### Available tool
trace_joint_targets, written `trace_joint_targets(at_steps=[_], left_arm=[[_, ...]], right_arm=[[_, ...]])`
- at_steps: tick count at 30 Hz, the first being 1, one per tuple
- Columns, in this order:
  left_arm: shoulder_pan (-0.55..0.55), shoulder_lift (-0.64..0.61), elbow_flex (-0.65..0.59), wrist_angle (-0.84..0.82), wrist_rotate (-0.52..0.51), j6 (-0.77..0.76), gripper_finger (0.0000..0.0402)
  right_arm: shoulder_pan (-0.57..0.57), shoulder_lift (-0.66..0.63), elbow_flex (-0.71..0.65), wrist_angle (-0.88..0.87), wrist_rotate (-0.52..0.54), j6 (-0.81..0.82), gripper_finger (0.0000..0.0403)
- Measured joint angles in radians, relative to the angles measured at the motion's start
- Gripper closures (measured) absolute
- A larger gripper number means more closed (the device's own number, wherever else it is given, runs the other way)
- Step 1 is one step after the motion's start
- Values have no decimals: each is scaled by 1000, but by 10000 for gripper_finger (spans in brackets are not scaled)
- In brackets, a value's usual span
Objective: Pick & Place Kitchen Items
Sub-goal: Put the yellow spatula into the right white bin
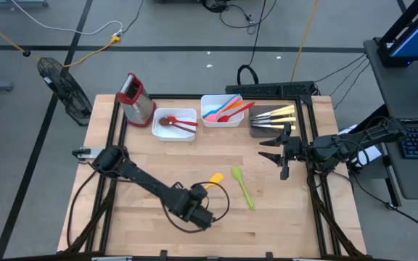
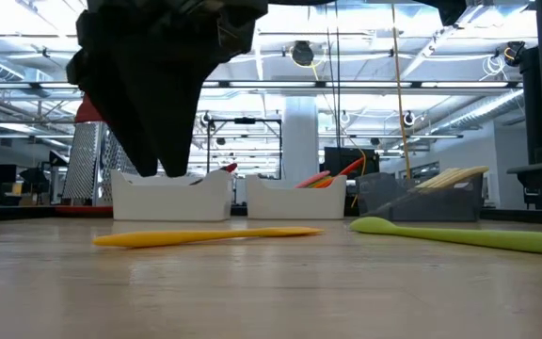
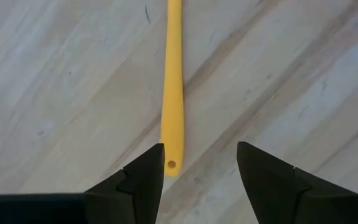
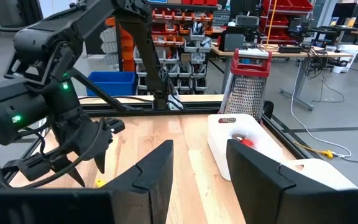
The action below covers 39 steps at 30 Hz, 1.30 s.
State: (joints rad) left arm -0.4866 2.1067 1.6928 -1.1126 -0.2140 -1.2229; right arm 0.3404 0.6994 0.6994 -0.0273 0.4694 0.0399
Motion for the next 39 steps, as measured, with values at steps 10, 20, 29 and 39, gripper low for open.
trace_joint_targets(at_steps=[10,20,29,39], left_arm=[[10,0,-56,33,-1,-3,180],[42,0,-60,84,-182,37,128],[177,35,-60,324,-143,295,119],[249,41,-60,393,-70,388,119]], right_arm=[[0,0,0,0,0,0,261],[0,0,0,0,0,0,261],[0,0,0,0,0,0,261],[0,0,0,-3,0,0,261]])
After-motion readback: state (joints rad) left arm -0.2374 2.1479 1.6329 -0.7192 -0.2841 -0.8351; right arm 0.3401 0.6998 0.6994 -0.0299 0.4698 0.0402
